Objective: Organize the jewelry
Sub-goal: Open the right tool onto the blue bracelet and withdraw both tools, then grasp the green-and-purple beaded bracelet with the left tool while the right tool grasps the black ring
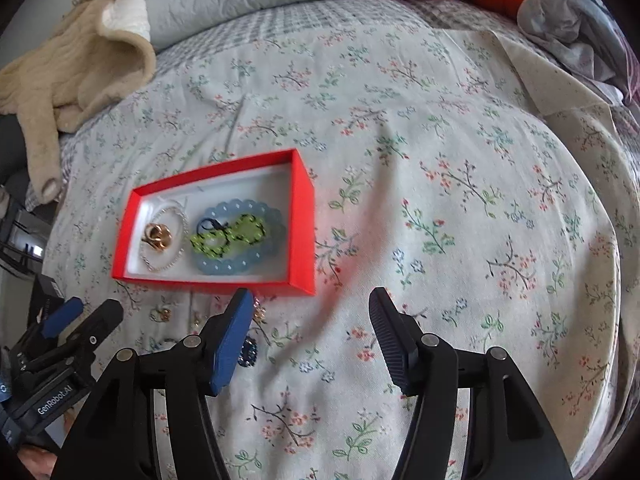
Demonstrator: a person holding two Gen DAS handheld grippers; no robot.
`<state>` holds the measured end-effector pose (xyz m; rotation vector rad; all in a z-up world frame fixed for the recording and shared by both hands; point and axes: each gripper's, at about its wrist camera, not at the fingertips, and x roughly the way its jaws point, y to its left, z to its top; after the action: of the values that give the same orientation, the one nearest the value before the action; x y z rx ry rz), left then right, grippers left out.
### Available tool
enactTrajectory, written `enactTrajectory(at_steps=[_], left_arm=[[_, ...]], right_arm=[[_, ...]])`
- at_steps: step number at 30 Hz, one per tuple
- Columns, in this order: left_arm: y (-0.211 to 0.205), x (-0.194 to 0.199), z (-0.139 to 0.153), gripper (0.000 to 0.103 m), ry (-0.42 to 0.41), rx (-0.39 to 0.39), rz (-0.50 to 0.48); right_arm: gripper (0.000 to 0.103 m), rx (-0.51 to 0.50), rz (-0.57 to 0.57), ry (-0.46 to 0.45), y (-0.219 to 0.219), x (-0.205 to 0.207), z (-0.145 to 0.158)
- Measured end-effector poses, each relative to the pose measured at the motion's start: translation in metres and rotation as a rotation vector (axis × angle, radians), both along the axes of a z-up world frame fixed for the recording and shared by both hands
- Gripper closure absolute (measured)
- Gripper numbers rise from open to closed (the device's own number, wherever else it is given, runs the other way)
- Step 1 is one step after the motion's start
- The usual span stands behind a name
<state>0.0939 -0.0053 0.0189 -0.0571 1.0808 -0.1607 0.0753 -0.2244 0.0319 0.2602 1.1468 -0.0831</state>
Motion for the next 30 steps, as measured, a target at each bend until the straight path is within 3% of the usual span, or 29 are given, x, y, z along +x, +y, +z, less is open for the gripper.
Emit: enactTrajectory(at_steps=[9, 16, 21, 25, 28, 30], left_arm=[[0.002, -0.008, -0.024, 0.012, 0.153, -0.041, 0.013], [-0.017, -0.012, -0.039, 0.012, 0.223, -0.047, -0.059], [-0.040, -0.016, -0.056, 0.012, 0.267, 0.019, -0.133], [-0.055, -0.019, -0.065, 0.014, 0.252, 0.113, -0.167], [-0.062, -0.022, -0.062, 0.026, 0.225, 0.139, -0.181], [-0.064, -0.024, -0.057, 0.047, 0.205, 0.132, -0.183]], right_arm=[[0.040, 0.032, -0.055, 0.099, -0.010, -0.017, -0.016], [0.040, 0.024, -0.058, 0.123, -0.008, -0.024, -0.021], [0.040, 0.034, -0.062, 0.133, -0.006, -0.027, -0.023], [0.040, 0.037, -0.056, 0.139, -0.004, -0.027, -0.024], [0.039, 0.036, -0.053, 0.142, -0.004, -0.026, -0.025], [0.040, 0.033, -0.055, 0.144, -0.005, -0.026, -0.026]])
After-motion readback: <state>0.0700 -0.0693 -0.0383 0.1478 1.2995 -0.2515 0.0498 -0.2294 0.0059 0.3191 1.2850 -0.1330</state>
